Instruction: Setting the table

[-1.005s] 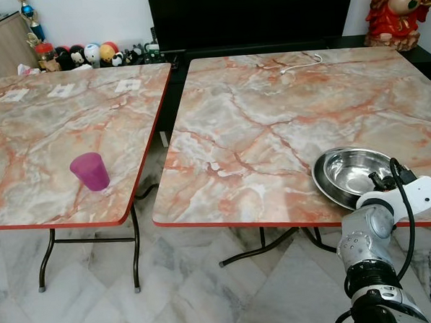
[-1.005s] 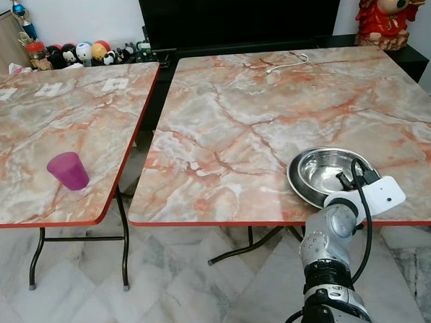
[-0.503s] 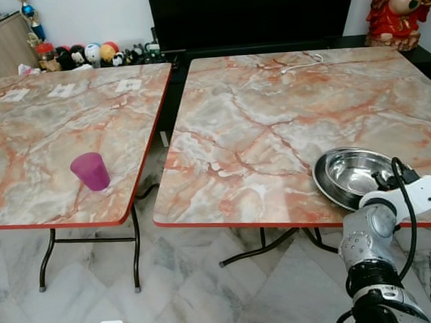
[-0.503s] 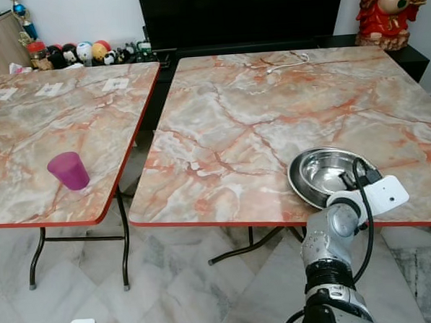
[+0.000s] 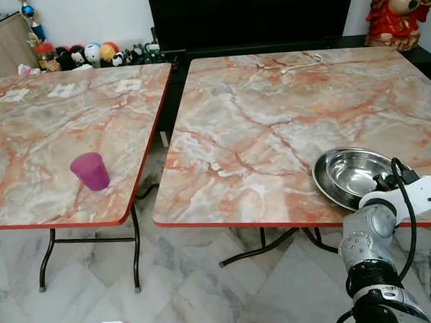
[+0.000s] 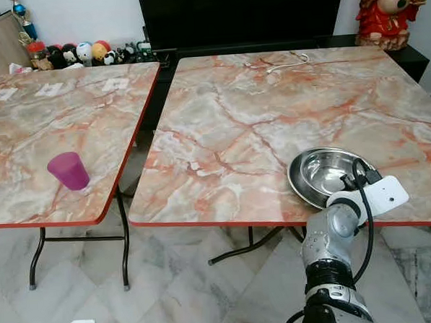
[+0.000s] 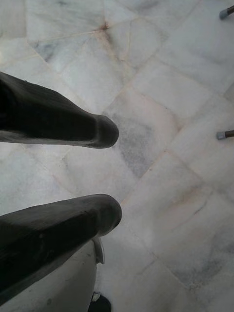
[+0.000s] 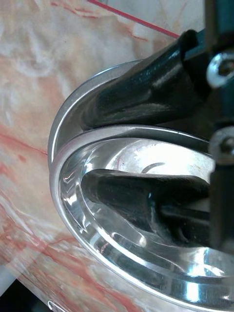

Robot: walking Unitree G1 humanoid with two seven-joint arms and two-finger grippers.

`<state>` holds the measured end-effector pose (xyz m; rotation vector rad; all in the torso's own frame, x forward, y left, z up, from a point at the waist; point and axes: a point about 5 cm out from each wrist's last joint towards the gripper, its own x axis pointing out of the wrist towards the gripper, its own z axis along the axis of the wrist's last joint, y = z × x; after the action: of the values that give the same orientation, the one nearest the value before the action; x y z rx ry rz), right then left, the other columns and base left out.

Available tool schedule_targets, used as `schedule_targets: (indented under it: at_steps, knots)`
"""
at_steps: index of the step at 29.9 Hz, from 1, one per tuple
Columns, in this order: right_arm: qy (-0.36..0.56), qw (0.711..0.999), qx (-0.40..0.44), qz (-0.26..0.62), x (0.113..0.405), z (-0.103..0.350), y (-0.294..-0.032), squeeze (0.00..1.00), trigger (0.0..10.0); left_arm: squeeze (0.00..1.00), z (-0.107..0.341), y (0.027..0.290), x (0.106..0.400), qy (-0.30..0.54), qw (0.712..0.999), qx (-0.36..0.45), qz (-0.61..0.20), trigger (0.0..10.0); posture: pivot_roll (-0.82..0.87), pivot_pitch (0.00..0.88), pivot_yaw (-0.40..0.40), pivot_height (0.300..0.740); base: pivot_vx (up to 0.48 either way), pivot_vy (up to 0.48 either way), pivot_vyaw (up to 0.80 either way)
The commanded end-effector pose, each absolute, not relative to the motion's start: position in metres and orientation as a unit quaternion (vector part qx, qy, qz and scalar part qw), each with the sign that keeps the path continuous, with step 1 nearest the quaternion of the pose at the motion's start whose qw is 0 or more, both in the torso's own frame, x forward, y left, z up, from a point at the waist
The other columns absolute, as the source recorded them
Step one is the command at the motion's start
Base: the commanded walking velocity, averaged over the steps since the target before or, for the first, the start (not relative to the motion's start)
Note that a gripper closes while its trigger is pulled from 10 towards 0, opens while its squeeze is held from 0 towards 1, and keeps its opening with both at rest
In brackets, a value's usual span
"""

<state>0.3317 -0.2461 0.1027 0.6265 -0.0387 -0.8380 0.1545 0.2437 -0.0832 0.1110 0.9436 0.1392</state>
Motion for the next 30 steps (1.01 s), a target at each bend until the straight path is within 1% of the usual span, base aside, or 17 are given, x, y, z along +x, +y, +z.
schedule_targets:
  at_steps: [1, 6, 12, 19, 21, 23, 25, 28, 30]
  knots:
    - [-0.014, 0.867, 0.291, -0.404, 0.333, 0.104, -0.247, 0.0, 10.0, 0.0, -0.085, 0.247, 0.148, 0.466, 0.88, 0.057, 0.073, 10.0, -0.08, 0.0, 0.058, 0.74, 0.0, 0.0, 0.0]
    - [-0.012, 0.86, 0.287, -0.421, 0.327, 0.101, -0.251, 0.0, 10.0, 0.0, -0.086, 0.247, 0.148, 0.467, 0.88, 0.056, 0.073, 10.0, -0.08, 0.0, 0.057, 0.74, 0.0, 0.0, 0.0]
    - [-0.001, 0.861, 0.278, -0.426, 0.325, 0.097, -0.252, 0.0, 10.0, 0.0, -0.086, 0.246, 0.147, 0.467, 0.88, 0.056, 0.071, 10.0, -0.08, 0.0, 0.054, 0.74, 0.0, 0.0, 0.0]
    - [-0.025, 0.861, 0.278, -0.426, 0.325, 0.103, -0.253, 0.0, 10.0, 0.0, -0.086, 0.245, 0.147, 0.466, 0.88, 0.053, 0.074, 10.0, -0.08, 0.0, 0.047, 0.74, 0.0, 0.0, 0.0]
    - [-0.053, 0.862, 0.242, -0.443, 0.318, 0.11, -0.259, 0.0, 10.0, 0.0, -0.086, 0.245, 0.147, 0.465, 0.881, 0.05, 0.075, 10.0, -0.08, 0.0, 0.044, 0.74, 0.0, 0.0, 0.0]
    - [-0.078, 0.866, 0.22, -0.443, 0.315, 0.116, -0.261, 0.0, 10.0, 0.0, -0.086, 0.245, 0.146, 0.465, 0.88, 0.05, 0.076, 10.0, -0.08, 0.0, 0.044, 0.74, 0.0, 0.0, 0.0]
    - [-0.107, 0.878, 0.185, -0.429, 0.311, 0.125, -0.259, 0.0, 10.0, 0.0, -0.087, 0.245, 0.145, 0.466, 0.88, 0.05, 0.076, 10.0, -0.08, 0.0, 0.045, 0.74, 0.0, 0.0, 0.0]
    - [-0.116, 0.884, 0.168, -0.421, 0.31, 0.128, -0.258, 0.0, 10.0, 0.0, -0.087, 0.245, 0.145, 0.466, 0.88, 0.05, 0.076, 10.0, -0.09, 0.0, 0.044, 0.74, 0.0, 0.0, 0.0]
    - [-0.126, 0.911, 0.119, -0.375, 0.312, 0.134, -0.251, 0.0, 10.0, 0.0, -0.087, 0.246, 0.143, 0.467, 0.88, 0.05, 0.077, 10.0, -0.09, 0.0, 0.044, 0.74, 0.0, 0.0, 0.0]
